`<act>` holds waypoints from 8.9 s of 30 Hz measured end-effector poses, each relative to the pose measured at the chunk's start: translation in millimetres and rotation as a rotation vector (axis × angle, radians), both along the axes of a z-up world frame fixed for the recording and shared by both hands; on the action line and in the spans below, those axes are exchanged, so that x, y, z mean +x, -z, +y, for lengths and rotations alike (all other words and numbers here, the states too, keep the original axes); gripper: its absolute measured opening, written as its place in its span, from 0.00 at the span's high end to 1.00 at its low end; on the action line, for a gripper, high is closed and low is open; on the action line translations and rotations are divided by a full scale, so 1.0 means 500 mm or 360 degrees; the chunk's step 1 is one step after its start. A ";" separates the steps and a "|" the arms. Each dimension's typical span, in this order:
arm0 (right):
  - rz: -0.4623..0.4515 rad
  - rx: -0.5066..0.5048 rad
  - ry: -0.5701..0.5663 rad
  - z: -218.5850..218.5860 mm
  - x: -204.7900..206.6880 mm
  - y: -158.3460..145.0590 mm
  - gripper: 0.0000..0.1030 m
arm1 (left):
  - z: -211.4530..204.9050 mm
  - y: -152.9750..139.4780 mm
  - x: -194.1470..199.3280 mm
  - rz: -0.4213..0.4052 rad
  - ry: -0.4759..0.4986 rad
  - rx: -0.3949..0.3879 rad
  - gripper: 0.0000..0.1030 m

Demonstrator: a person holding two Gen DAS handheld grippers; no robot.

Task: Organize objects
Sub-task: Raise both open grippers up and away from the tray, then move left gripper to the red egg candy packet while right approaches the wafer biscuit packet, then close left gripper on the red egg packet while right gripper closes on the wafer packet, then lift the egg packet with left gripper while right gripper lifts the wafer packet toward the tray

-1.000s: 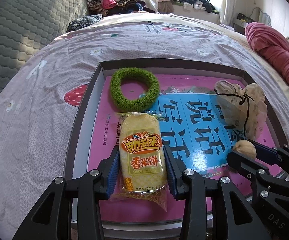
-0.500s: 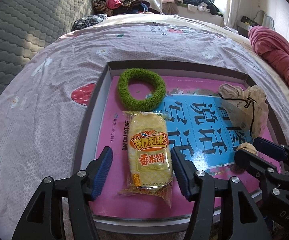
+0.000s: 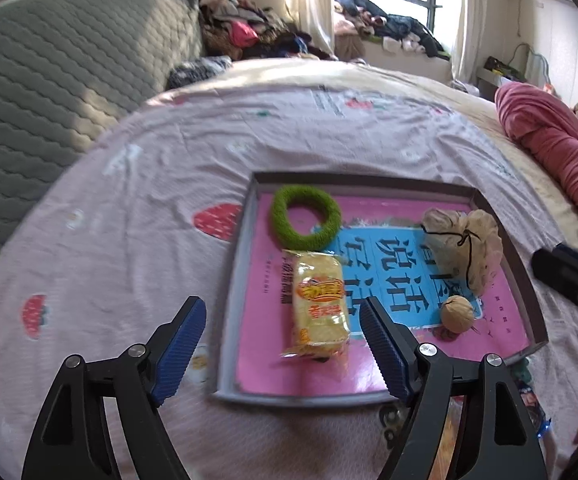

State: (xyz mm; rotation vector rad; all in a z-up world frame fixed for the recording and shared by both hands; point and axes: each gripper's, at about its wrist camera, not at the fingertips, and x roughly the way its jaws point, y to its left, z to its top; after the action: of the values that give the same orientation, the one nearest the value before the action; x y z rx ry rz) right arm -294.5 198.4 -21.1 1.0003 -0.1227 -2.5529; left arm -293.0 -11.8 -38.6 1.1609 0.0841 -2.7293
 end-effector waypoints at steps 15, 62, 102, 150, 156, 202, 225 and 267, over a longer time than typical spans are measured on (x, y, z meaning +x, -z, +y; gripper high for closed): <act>0.0089 -0.0123 -0.0027 -0.026 0.171 -0.102 0.00 | -0.065 -0.117 0.187 0.0123 -0.0009 0.0171 0.16; 0.0175 -0.0114 -0.0096 -0.070 0.553 -0.221 0.00 | -0.106 -0.226 0.619 0.0303 -0.0070 0.0161 0.00; 0.0065 -0.0040 -0.0077 -0.079 0.544 -0.136 0.00 | -0.095 -0.096 0.609 0.0100 -0.0061 0.0176 0.00; -0.0177 0.0153 -0.0038 -0.132 0.290 0.035 0.00 | -0.090 0.031 0.344 -0.0071 0.0010 0.0045 0.00; -0.0255 0.0203 0.0005 -0.142 0.229 0.061 0.00 | -0.100 0.051 0.310 -0.0099 0.0006 0.0052 0.00; -0.0412 0.0318 0.0027 -0.155 0.156 0.165 0.61 | -0.116 0.112 0.257 -0.0170 0.0045 0.0147 0.48; -0.0263 0.0222 0.0006 -0.127 0.302 0.078 0.62 | -0.038 0.032 0.322 0.0004 0.0131 0.0014 0.48; 0.0076 0.0176 0.0009 -0.046 0.443 -0.151 0.62 | 0.046 -0.161 0.458 0.0219 0.0117 0.0070 0.48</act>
State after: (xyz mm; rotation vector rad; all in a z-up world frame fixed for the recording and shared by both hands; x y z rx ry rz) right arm -73.1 175.5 54.5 0.9790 0.0295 -2.6110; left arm -63.9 11.4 42.2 1.0051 0.1219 -2.8834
